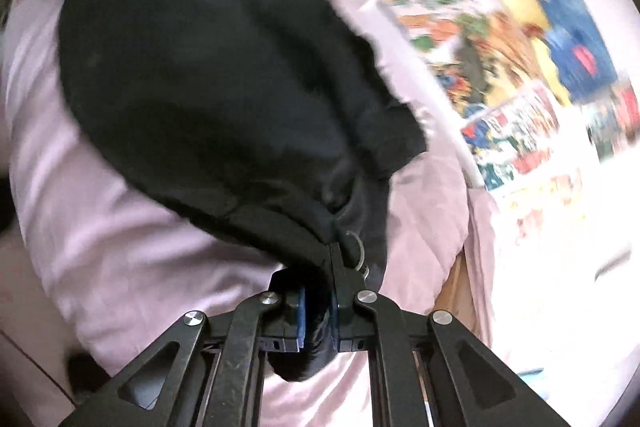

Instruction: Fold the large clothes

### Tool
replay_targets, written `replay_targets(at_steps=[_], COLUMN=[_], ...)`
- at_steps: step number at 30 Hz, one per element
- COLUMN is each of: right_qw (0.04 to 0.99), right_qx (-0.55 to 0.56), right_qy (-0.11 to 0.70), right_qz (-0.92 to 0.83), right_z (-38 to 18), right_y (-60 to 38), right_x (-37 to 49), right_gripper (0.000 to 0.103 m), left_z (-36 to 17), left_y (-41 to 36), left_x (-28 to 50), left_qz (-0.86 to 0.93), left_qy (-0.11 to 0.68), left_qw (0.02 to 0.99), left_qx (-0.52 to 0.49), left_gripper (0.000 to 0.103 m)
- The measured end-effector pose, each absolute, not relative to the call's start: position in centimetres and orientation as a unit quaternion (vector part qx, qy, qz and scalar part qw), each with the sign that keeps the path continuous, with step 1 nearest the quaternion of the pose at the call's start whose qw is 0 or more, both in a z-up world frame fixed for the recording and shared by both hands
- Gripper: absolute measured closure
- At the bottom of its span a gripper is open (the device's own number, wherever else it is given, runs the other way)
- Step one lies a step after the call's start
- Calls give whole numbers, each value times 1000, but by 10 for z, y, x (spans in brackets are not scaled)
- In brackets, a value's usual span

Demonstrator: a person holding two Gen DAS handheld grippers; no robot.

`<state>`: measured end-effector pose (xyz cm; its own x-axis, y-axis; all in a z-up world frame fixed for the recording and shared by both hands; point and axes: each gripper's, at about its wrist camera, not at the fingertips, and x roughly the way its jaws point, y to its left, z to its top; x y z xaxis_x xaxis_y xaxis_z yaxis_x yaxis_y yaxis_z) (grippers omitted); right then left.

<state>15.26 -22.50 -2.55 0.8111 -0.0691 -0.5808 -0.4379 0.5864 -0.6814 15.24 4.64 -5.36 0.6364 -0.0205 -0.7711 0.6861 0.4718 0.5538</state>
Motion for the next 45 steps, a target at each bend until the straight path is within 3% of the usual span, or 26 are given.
replay_targets(at_steps=[4,13,15,16,17,21,25,29,35,45], right_qw=[879,898,897,897,896,893,893,887,894,942], right_qx=[-378,-338,-340,-340,-340,-351,-347,-350,-333,-253], right_qy=[275,271,270,271,273,272,276,290,284,212], right_qz=[95,81,81,82,83,77,74,78,93,58], right_z=[5,24,24,23,22,15,15,15,32,99], right_y=[-224,-218,-218,-219,-218,-222,-231,-239,-245,-247], right_x=[157,164,164,164,164,165,160,146,131,198], right_gripper=[94,94,94,94,94,95,96,97,97,97], left_z=[-60,-72,-71,-66,-62,-32,6,37,64,123], left_y=[51,53,54,55,56,59,70,75,75,72], left_x=[156,150,153,155,156,153,154,139,136,196], left_qz=[-221,-230,-221,-217,-214,-181,-158,-157,-164,-106], left_qy=[382,387,387,382,373,289,257,236,239,212], left_qw=[775,762,769,781,789,841,884,903,914,951], left_qx=[453,465,458,444,438,421,358,323,285,199], left_gripper=[47,48,65,78,83,86,88,94,95,95])
